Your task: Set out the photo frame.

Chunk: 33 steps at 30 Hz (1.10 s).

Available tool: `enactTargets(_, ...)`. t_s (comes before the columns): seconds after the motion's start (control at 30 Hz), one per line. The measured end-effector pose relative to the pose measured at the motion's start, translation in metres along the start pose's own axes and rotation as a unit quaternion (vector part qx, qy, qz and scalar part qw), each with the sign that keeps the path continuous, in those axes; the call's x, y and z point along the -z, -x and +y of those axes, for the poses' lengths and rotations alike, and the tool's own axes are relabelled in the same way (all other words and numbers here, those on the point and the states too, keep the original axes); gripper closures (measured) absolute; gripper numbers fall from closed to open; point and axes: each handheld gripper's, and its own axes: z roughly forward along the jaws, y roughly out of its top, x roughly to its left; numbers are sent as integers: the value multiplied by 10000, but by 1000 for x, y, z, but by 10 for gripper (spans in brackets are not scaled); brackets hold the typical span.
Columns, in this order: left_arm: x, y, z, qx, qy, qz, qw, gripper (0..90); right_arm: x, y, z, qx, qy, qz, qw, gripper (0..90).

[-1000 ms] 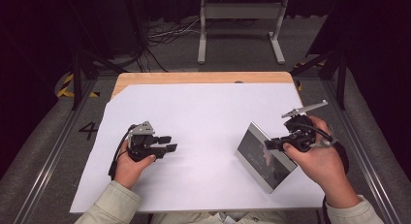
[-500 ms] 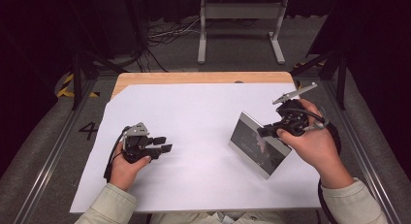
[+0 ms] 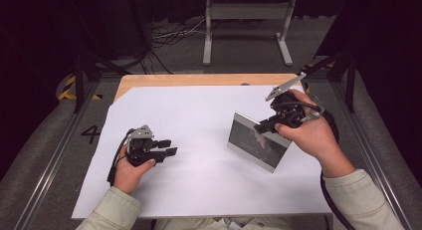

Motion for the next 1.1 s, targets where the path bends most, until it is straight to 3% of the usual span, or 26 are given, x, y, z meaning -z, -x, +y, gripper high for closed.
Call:
enactTargets(0.23, -2, 0, 0, 1, -35, -40, 10000, 561, -2, 3, 10, 538, -60, 164, 9984, 845)
enactTargets(0.4, -2, 0, 0, 25, -27, -36, 10000, 561, -4, 6, 18, 1015, -109, 213, 9945, 845)
enactTargets(0.6, -2, 0, 0, 36, -47, -38, 10000, 561, -6, 8, 23, 1188, -115, 316, 9923, 845)
enactTargets(0.97, 0, 1, -4, 34, -119, -18, 9999, 555, -13, 13, 34, 1737, -143, 652, 9825, 845)
enactTargets(1.1, 3, 0, -7, 24, -133, 37, 9999, 548, -19, 11, 39, 2046, -157, 762, 9757, 845)
